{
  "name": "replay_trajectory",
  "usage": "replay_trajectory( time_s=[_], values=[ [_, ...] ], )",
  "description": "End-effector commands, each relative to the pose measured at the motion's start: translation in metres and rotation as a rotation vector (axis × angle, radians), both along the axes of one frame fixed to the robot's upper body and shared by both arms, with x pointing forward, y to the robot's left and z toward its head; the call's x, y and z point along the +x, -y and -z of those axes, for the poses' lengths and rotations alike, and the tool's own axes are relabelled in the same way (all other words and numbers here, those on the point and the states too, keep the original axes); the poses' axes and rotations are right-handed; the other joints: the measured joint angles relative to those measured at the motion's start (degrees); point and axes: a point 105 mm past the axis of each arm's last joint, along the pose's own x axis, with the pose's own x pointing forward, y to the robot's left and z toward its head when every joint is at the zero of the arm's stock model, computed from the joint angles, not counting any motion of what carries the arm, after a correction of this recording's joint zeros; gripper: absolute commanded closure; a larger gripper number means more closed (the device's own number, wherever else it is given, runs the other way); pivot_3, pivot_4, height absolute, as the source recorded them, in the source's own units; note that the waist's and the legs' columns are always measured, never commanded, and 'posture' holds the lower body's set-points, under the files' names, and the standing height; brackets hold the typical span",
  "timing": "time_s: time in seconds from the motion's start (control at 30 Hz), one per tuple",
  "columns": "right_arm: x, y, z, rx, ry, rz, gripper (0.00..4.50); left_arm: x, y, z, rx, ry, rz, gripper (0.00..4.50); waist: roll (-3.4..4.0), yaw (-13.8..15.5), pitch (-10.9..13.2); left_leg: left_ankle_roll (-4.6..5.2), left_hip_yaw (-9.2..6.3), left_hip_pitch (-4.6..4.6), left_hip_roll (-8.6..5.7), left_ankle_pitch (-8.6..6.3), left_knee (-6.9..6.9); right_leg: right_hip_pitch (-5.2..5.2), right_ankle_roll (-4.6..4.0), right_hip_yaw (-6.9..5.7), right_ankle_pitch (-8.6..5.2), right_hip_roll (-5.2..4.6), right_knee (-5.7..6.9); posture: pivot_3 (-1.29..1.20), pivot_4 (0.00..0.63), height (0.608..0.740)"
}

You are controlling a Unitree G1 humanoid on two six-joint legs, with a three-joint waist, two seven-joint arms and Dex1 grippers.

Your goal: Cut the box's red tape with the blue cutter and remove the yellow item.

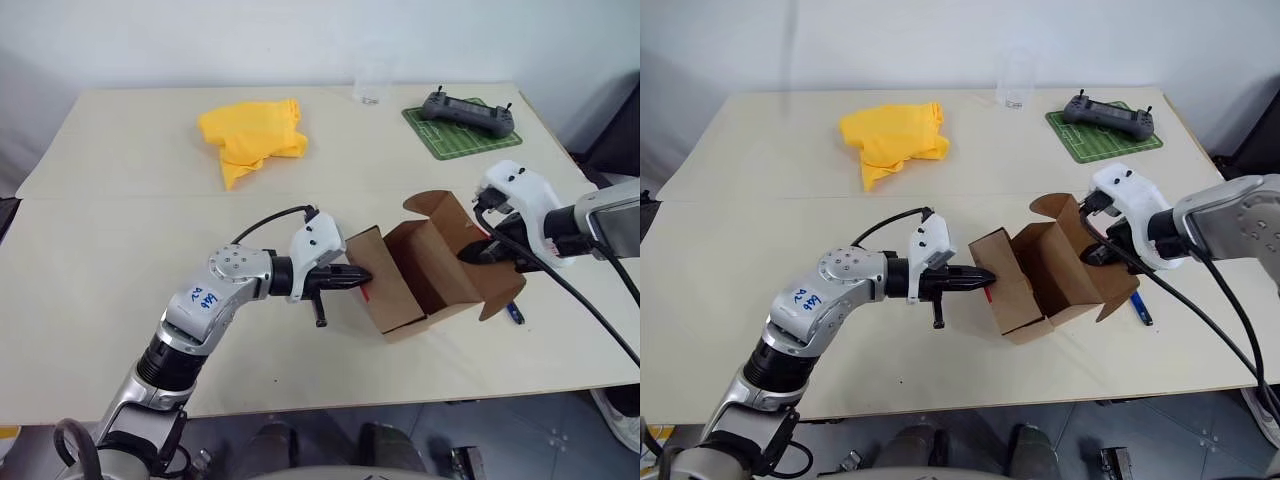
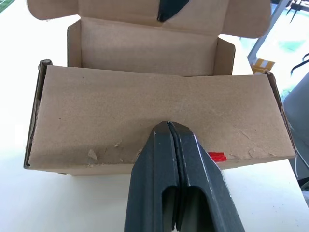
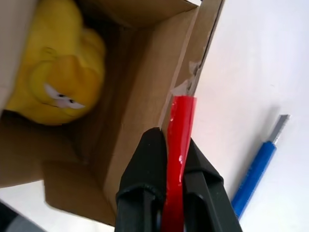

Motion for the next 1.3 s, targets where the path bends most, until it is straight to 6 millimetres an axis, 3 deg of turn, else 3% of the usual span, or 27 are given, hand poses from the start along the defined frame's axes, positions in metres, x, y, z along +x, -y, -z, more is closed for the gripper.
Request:
replay_trajectory(
  time_s=[0.03,0.2,0.43,0.67,1.03,1.2,1.3],
  values=[
    [-0.002,-0.001,0.013,-0.064,-0.012,-0.029,4.46,0.005,-0.012,0.035,0.093,-0.114,-0.092,4.5,0.0,0.02,0.0,0.0,0.0,0.0,0.0,0.0,0.02,0.0,0.0,0.0,0.0,0.0,0.02,0.0,0.15,0.74],
    [0.0,0.003,0.022,-0.103,-0.003,-0.042,4.46,0.003,-0.017,0.04,0.121,-0.13,-0.1,4.5,0.01,0.04,-0.01,0.0,0.0,0.0,-0.01,0.0,0.06,0.01,0.0,0.03,0.0,0.0,0.03,0.0,0.15,0.74],
    [-0.014,-0.022,0.014,-0.041,-0.024,-0.141,4.46,-0.003,-0.032,0.044,0.17,-0.154,-0.12,4.5,0.13,0.01,-0.08,0.0,-0.16,0.06,0.03,0.0,0.06,0.03,0.0,0.05,0.0,0.0,0.07,0.0,0.15,0.74],
    [-0.019,-0.037,0.011,-0.008,-0.014,-0.211,4.46,0.002,-0.034,0.042,0.162,-0.149,-0.157,4.5,0.23,0.24,0.04,0.15,-0.28,-0.24,-0.01,0.07,0.32,-0.07,0.0,0.15,0.0,-0.13,0.05,0.0,0.15,0.74],
    [-0.011,-0.032,0.018,-0.003,0.006,-0.149,4.46,0.004,-0.032,0.037,0.128,-0.134,-0.171,4.5,0.24,0.0,0.05,0.1,-0.4,-0.4,-0.2,0.05,0.0,-0.31,0.06,-0.12,0.04,-0.03,0.11,0.0,0.15,0.74],
    [-0.002,-0.012,0.024,-0.115,0.05,-0.085,4.46,0.003,-0.036,0.033,0.089,-0.181,-0.193,4.5,0.24,0.05,0.06,0.1,-0.31,-0.42,-0.2,0.05,0.02,-0.29,0.07,-0.12,0.04,-0.04,0.06,0.0,0.15,0.74],
    [0.009,-0.004,0.014,-0.008,0.115,-0.038,3.78,0.008,-0.042,0.027,0.06,-0.168,-0.219,3.9,0.23,-0.01,0.06,0.1,-0.27,-0.41,-0.2,0.05,0.03,-0.27,0.08,-0.1,0.05,-0.04,0.04,0.0,0.15,0.74]
  ],
)
